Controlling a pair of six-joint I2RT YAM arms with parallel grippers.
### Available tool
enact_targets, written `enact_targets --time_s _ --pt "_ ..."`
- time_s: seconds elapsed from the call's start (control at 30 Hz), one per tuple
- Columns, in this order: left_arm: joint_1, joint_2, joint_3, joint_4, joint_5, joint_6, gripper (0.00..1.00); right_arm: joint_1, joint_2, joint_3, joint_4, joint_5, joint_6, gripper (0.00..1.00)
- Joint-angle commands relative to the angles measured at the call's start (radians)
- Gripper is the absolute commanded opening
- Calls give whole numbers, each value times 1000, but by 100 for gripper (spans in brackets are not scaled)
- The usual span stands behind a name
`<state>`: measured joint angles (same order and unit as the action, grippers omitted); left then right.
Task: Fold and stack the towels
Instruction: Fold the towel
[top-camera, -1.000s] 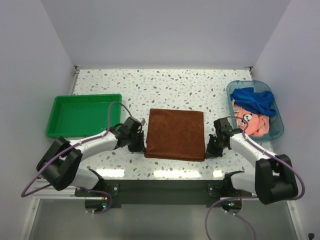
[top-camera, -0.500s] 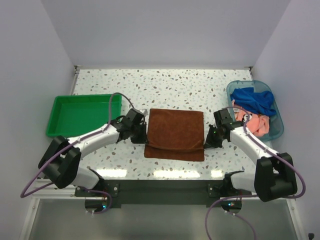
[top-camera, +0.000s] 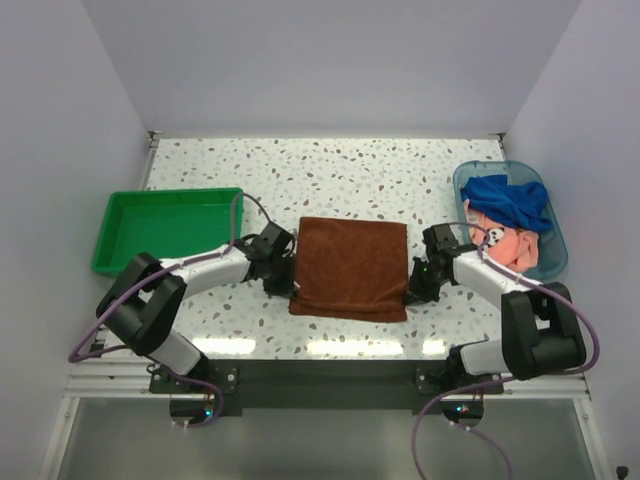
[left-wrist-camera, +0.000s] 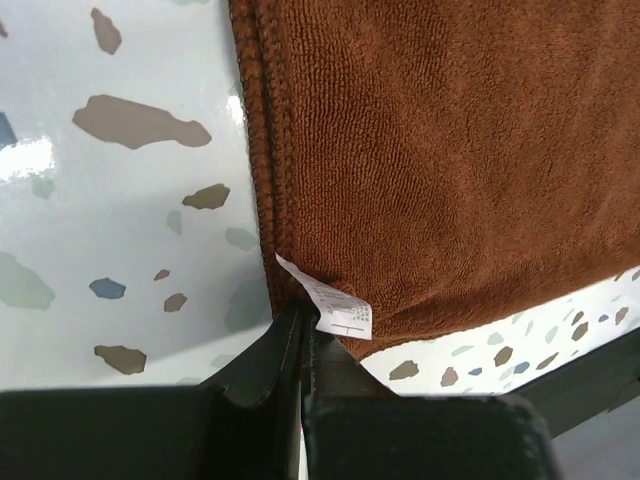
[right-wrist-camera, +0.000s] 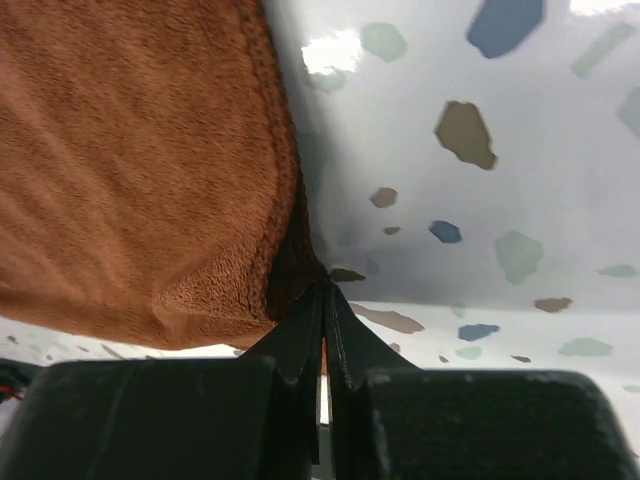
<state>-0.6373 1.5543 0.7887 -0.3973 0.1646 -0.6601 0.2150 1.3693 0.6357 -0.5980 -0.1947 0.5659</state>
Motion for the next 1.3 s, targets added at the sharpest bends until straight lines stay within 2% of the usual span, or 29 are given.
enact_targets --time_s 0.0,0.17,0.3,0.47,0.6,0.73,1.0,1.27 --pt "4 35 3 69 12 22 0 1 77 -11 122 14 6 0" --pt "30 110 56 81 -13 45 0 0 237 70 150 79 -23 0" --pt "116 176 122 95 -14 79 0 -2 339 227 135 135 -50 0" --pt "189 292 283 78 -14 116 0 -8 467 401 92 172 -75 0" --pt "194 358 392 35 -27 139 0 -9 546 536 72 193 -58 0" --pt "194 331 364 18 -23 131 0 -9 524 539 35 193 -58 0" --pt "192 181 192 22 -19 86 0 -11 378 355 38 259 -41 0" --pt "194 122 198 -6 -42 102 0 -11 278 354 -25 321 -41 0"
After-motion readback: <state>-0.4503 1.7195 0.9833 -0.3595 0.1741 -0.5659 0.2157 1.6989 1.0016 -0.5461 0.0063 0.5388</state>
